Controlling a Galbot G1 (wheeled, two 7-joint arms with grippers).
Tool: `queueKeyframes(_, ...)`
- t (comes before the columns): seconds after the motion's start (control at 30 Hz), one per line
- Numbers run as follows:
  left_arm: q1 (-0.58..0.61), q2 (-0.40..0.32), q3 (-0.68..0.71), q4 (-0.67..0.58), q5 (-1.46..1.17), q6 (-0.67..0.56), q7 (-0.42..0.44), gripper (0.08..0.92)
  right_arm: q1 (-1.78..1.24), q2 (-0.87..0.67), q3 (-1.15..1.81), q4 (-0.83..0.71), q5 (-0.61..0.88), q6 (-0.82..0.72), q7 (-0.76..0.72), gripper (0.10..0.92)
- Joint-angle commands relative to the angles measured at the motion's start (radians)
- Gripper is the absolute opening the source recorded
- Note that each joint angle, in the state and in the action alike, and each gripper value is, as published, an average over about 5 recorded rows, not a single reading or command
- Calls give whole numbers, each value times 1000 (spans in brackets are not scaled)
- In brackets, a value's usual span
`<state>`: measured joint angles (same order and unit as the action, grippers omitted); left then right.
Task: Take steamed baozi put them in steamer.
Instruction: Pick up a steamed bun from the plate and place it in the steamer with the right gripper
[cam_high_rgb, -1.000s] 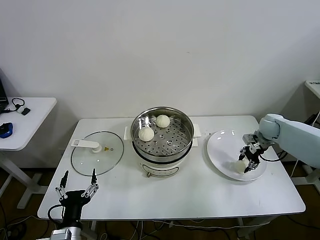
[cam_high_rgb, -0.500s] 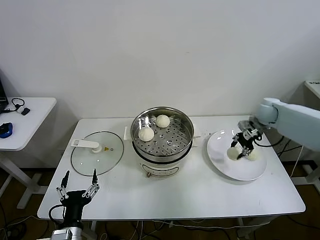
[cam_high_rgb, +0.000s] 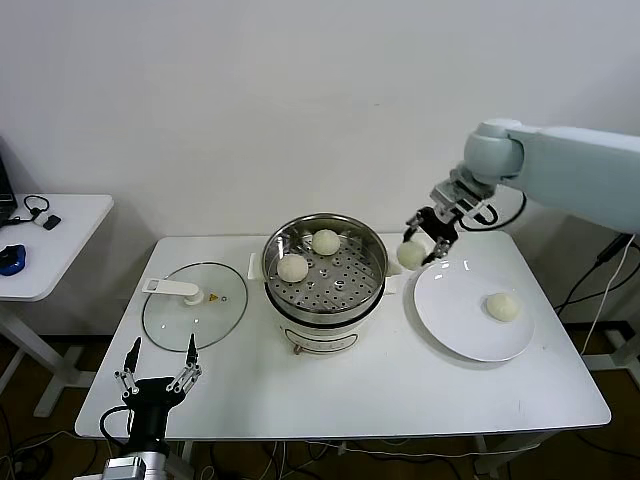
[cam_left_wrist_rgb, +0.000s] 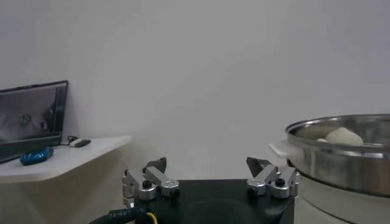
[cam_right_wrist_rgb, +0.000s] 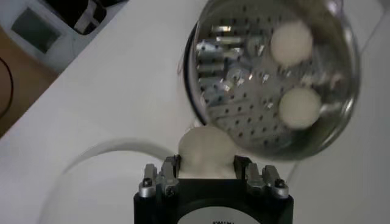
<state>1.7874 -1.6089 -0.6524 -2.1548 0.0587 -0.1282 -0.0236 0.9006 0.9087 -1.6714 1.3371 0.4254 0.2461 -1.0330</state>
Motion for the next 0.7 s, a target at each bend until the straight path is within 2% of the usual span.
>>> queueKeyframes(0.03, 1, 12, 3, -4, -3, -2, -1, 823, 106, 143, -25, 102, -63, 247, 125, 594)
queueKeyframes(0.43, 5, 9, 8, -6, -3, -3, -3, 823, -58, 212, 14, 5, -317, 480, 250, 628)
queueKeyframes(0.7, 1, 5, 3, -2, -7, -2, -4, 823, -122, 289, 2, -98, -384, 554, 253, 628)
